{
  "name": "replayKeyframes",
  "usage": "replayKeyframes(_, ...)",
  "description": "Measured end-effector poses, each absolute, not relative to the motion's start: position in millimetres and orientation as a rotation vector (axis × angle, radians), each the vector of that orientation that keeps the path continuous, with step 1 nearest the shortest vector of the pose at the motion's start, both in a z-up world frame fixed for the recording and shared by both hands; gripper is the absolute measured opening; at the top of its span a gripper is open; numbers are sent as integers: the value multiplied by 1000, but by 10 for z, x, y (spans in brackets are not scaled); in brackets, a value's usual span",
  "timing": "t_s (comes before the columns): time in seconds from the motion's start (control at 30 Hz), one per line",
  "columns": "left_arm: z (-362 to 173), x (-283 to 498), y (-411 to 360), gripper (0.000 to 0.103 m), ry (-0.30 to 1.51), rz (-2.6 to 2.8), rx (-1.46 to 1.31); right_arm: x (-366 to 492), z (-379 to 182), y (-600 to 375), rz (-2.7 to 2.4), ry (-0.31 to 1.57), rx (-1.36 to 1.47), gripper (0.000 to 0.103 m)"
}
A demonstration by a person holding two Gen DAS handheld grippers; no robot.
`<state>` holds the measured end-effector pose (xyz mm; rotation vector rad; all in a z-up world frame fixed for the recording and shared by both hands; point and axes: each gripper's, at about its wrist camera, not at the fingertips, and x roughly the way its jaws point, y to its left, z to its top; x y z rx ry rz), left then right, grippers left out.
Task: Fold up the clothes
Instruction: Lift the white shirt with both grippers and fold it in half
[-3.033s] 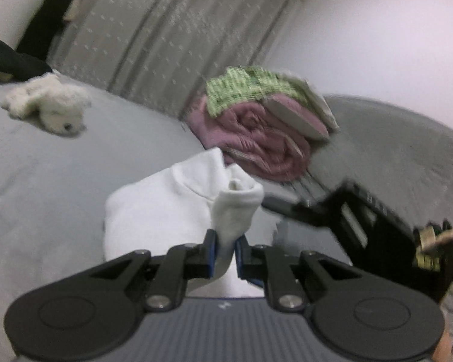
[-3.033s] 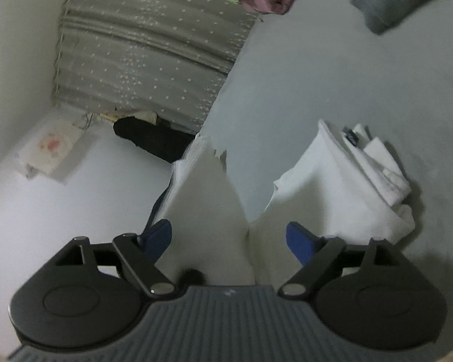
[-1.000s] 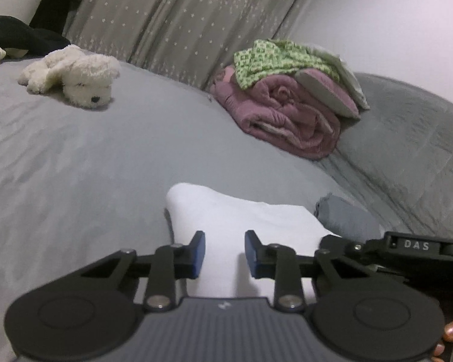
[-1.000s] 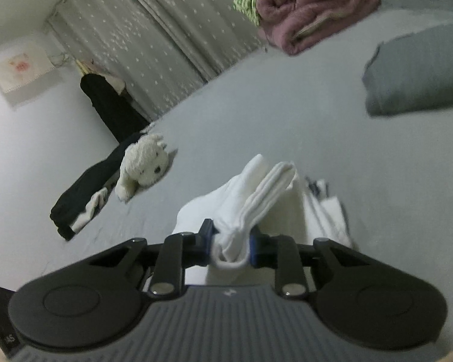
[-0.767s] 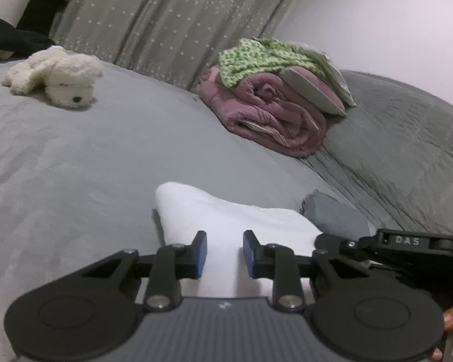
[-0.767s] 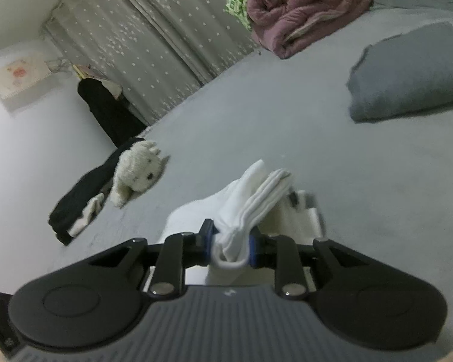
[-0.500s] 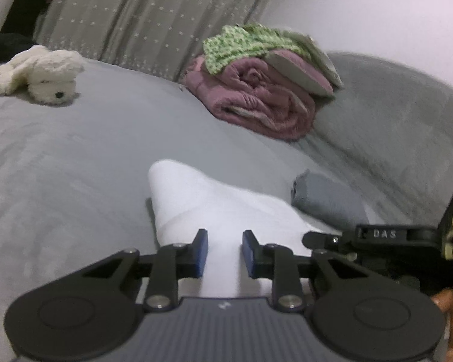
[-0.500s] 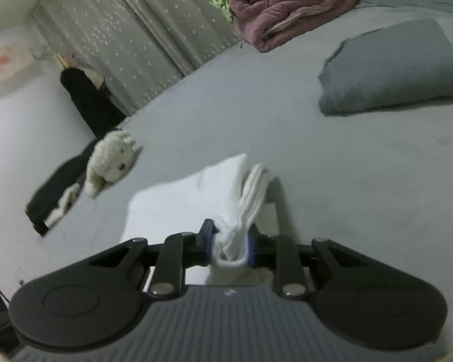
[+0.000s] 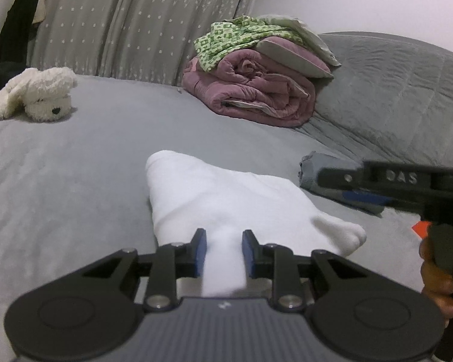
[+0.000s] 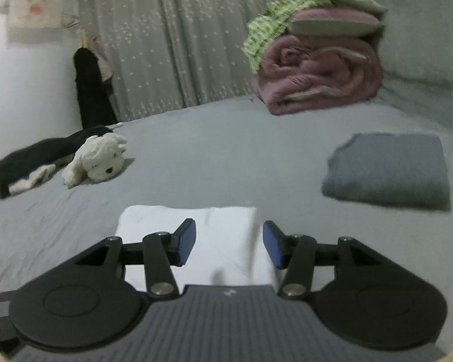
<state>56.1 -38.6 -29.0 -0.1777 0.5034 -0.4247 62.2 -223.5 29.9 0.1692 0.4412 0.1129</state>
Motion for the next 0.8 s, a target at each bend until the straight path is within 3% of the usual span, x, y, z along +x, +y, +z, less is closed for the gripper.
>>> replayKeyframes(0.5,-302,532,-408,26,508,-449,-174,888,-198,-1953,81,550,-63,54)
replayKeyframes(0.8,-267,505,-434,33,500,-456,-152,840,-161,-1968,66,525,-49,58)
